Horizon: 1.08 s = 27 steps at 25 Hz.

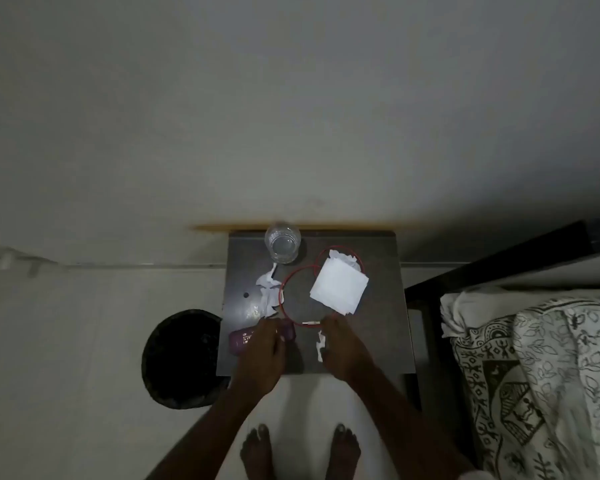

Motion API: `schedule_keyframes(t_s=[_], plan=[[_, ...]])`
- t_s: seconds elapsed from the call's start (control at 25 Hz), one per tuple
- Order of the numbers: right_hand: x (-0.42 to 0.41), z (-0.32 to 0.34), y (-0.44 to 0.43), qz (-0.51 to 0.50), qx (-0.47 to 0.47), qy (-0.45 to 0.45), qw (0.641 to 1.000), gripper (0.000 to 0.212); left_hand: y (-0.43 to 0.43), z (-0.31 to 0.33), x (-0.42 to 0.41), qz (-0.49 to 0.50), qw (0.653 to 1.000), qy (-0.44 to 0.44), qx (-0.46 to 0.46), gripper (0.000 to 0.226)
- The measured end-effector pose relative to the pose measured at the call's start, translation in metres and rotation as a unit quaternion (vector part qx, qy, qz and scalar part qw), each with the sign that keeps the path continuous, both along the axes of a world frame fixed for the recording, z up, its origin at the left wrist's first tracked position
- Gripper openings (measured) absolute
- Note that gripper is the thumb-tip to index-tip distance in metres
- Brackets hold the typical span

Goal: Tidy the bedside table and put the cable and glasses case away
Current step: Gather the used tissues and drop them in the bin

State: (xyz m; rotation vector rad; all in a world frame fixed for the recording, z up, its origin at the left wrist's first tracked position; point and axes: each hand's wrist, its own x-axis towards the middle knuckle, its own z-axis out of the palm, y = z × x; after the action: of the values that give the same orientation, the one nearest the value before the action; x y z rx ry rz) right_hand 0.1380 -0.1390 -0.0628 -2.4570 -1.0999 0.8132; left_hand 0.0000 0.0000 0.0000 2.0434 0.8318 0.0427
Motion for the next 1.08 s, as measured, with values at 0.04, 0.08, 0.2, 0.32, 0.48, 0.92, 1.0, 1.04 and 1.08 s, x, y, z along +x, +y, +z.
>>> schedule_keyframes(t_s=[0.04, 0.08, 0.2, 0.32, 0.48, 0.92, 1.0, 1.04, 1.08], plan=[[-0.005, -0.015, -0.001, -0.025, -0.009, 0.019, 0.999, 0.043, -0.003, -0.013, -0.001, -0.002, 1.000, -0.004, -0.014, 0.023], [-0.009, -0.025, 0.000, -0.048, 0.008, 0.020, 0.999, 0.045, -0.004, -0.020, 0.000, -0.007, 1.000, 0.001, -0.019, 0.025], [-0.022, -0.044, 0.000, -0.033, -0.016, -0.001, 0.999, 0.042, -0.013, -0.039, -0.002, 0.006, 0.999, 0.026, -0.046, 0.026], [-0.021, -0.046, 0.005, -0.056, -0.044, 0.018, 0.997, 0.042, -0.019, -0.048, 0.000, 0.026, 0.996, 0.026, -0.078, 0.023], [-0.010, -0.031, 0.015, -0.109, 0.105, 0.023, 0.988, 0.019, -0.022, -0.045, 0.028, 0.075, 0.982, 0.062, -0.161, 0.033], [0.094, 0.013, 0.037, -0.138, 0.124, -0.004, 0.983, 0.022, 0.004, -0.026, 0.096, 0.260, 0.903, -0.008, -0.343, 0.029], [0.126, 0.003, 0.048, -0.169, 0.096, -0.078, 0.978, 0.033, 0.012, -0.035, 0.091, 0.290, 0.890, 0.006, -0.353, 0.030], [0.140, -0.002, 0.055, -0.164, 0.070, -0.091, 0.980, 0.039, 0.015, -0.038, 0.088, 0.304, 0.885, 0.017, -0.353, 0.030], [0.153, -0.008, 0.062, -0.147, 0.042, -0.094, 0.984, 0.041, 0.017, -0.038, 0.084, 0.315, 0.881, 0.027, -0.351, 0.029]])
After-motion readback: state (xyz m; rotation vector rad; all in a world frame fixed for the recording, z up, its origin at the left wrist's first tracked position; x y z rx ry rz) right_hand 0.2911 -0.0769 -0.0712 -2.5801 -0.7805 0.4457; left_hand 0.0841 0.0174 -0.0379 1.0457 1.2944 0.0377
